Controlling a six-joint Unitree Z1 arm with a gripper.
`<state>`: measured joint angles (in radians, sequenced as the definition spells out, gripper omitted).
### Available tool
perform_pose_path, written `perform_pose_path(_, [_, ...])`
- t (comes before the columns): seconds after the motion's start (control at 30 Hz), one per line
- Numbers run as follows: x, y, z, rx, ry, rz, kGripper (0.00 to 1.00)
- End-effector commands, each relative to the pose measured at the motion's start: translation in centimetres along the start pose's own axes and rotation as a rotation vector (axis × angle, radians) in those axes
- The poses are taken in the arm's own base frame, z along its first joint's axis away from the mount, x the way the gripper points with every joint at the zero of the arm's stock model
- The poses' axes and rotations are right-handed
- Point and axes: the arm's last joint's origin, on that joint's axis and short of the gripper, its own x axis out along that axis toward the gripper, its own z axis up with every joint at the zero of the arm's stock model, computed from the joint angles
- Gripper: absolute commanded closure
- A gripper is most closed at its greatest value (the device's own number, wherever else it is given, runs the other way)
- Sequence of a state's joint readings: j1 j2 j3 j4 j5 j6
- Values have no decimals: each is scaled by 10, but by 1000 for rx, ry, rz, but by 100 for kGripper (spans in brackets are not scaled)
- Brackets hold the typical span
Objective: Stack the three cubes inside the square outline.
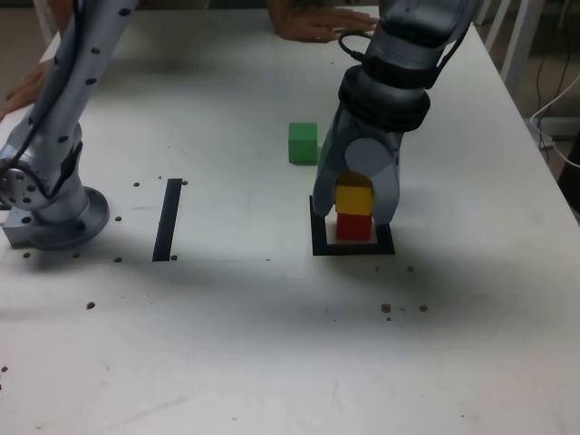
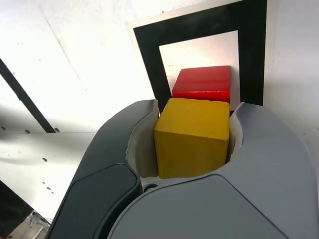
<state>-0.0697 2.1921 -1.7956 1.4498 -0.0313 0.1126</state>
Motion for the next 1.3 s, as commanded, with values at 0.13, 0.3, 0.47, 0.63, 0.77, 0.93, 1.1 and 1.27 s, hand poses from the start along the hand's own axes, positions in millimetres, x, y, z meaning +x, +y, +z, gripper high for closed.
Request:
perform_pose_path(0.13, [5, 4, 2, 8, 6, -4, 9])
perform_pose_path(0.3, [7, 6, 1, 4, 15, -7, 3])
perform_pose_path(0.47, [8, 9, -2, -4, 22, -6, 3])
perform_pose_path(0.63, [-3, 13, -12, -15, -6, 22, 1])
perform_pose_path(0.77, [-19, 17, -27, -32, -49, 63, 1])
perform_pose_path(0.93, [-33, 22, -43, -55, -83, 88, 1])
perform_pose_path(1.1, [-36, 33, -63, -94, -76, 99, 1])
perform_pose_path(1.27, [-31, 51, -83, -145, -43, 94, 1])
